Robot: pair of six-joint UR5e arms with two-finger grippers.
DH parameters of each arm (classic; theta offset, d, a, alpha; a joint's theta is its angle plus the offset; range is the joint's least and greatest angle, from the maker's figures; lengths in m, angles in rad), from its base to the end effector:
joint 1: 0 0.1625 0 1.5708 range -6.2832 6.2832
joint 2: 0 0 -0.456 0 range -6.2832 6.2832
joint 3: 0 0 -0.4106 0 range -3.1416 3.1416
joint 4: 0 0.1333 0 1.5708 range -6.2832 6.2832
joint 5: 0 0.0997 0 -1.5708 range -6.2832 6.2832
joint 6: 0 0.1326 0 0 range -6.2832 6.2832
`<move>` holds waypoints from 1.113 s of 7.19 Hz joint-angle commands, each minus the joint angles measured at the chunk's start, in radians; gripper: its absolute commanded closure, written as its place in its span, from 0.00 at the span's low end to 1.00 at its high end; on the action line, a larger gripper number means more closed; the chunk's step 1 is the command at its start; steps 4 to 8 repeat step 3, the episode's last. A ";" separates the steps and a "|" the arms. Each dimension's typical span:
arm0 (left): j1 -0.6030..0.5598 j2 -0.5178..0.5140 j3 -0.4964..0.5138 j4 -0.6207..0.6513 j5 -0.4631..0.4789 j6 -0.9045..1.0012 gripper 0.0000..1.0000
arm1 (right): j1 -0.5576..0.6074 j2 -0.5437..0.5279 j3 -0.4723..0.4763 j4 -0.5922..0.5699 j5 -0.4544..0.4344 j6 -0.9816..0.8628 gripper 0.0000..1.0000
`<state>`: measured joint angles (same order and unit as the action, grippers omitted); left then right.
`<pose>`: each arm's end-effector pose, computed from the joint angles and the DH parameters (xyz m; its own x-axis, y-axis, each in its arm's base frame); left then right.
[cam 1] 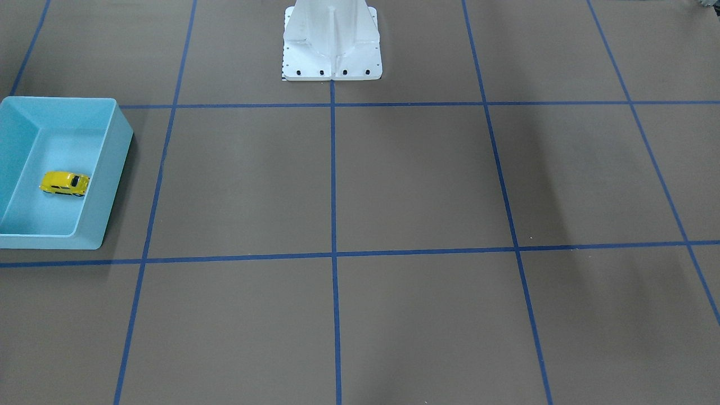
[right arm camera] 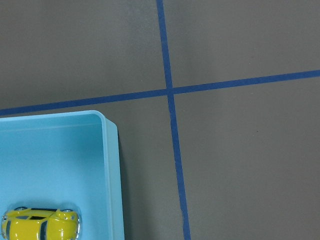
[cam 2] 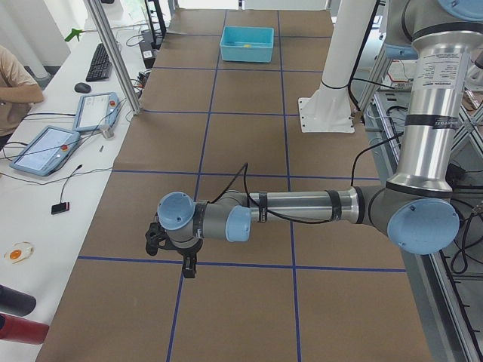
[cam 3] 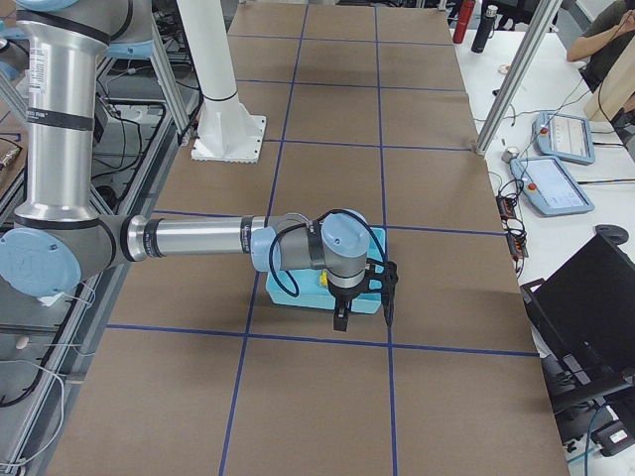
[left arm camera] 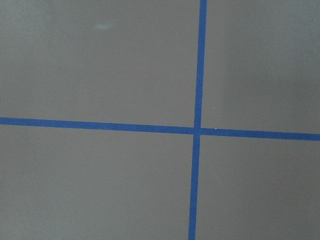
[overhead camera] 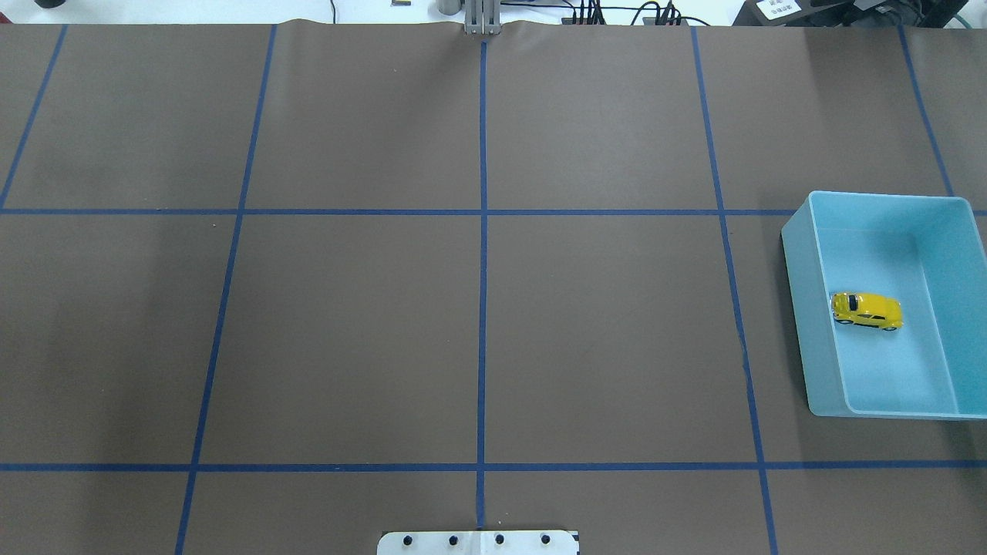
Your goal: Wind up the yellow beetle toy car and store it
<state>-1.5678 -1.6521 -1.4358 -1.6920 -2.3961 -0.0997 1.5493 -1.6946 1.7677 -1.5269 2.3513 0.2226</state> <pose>-0.0342 -0.5527 0.7220 0.6751 -0.0480 -0.7362 0.0645 0.9979 -0.0058 0.0300 -0.4640 0.6670 0.6959 0.1242 0.7074 -0.1356 0.9899 -0.0404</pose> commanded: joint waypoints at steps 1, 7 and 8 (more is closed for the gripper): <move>0.000 0.000 0.000 0.000 0.000 0.000 0.00 | 0.000 -0.002 -0.004 0.002 0.002 0.000 0.00; 0.000 0.006 -0.002 0.000 0.000 0.000 0.00 | -0.002 0.001 -0.005 0.004 -0.001 0.000 0.00; 0.000 0.006 -0.002 0.000 0.000 0.000 0.00 | -0.002 0.001 -0.005 0.004 -0.001 0.000 0.00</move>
